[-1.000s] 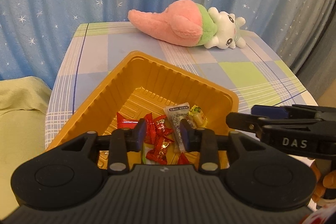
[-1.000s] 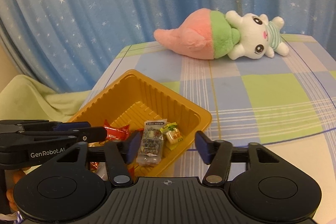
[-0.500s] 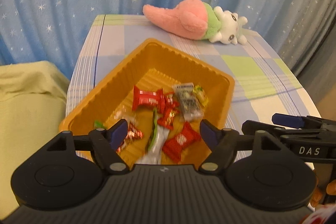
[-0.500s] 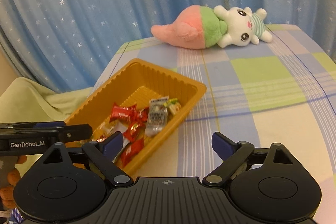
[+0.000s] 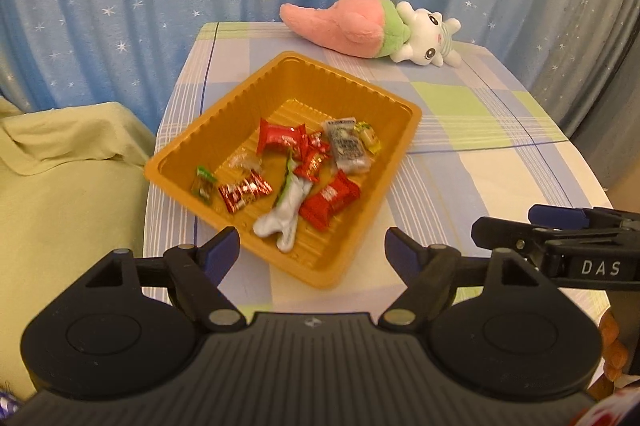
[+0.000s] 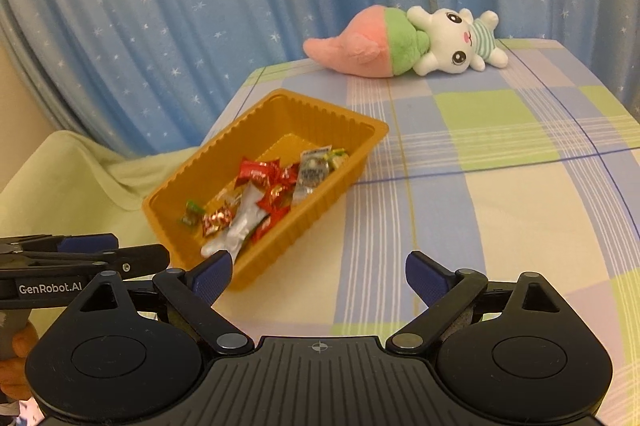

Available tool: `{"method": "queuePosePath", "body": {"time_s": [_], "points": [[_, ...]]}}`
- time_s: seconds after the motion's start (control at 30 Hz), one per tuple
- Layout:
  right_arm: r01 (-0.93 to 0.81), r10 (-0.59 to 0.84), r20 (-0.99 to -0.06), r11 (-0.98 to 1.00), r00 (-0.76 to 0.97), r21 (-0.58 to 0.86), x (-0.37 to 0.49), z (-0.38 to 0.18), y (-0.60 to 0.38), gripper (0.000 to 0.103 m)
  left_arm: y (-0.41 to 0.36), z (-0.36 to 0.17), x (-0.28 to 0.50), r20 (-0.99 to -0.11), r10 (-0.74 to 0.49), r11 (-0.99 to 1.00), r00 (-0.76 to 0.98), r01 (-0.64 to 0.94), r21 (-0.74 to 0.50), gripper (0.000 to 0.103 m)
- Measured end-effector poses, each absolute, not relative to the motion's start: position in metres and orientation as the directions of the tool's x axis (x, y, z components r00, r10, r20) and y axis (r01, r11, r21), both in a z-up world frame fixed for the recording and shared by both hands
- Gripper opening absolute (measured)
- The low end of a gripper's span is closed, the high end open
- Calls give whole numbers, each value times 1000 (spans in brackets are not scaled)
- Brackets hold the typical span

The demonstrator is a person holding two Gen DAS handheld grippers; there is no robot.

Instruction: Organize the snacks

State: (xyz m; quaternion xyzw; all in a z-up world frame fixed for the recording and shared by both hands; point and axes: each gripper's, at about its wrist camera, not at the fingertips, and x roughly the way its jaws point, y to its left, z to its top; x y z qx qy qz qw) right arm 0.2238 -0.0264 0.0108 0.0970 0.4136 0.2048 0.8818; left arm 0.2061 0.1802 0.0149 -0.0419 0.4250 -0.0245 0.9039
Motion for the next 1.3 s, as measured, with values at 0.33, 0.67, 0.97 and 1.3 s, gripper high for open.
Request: {"method": "queuePosePath", "body": {"time_s": [0.33, 0.67, 0.97, 1.3], "points": [[-299, 444, -711, 896, 545, 330, 175, 12, -79, 93, 122, 19, 147, -769, -55, 995, 637, -29, -95, 79], [-311, 429, -729, 901, 533, 302, 124, 14, -133, 93, 62, 20, 94, -777, -21, 995, 629, -61, -75, 79], [-300, 424, -736, 904, 528, 306, 87, 13, -176, 93, 20, 17, 58, -786, -12, 997, 618, -57, -60, 79], [-278, 405, -743, 913, 533, 298, 59, 9, -210, 93, -8, 9, 35, -793, -18, 997, 609, -45, -57, 79]]}}
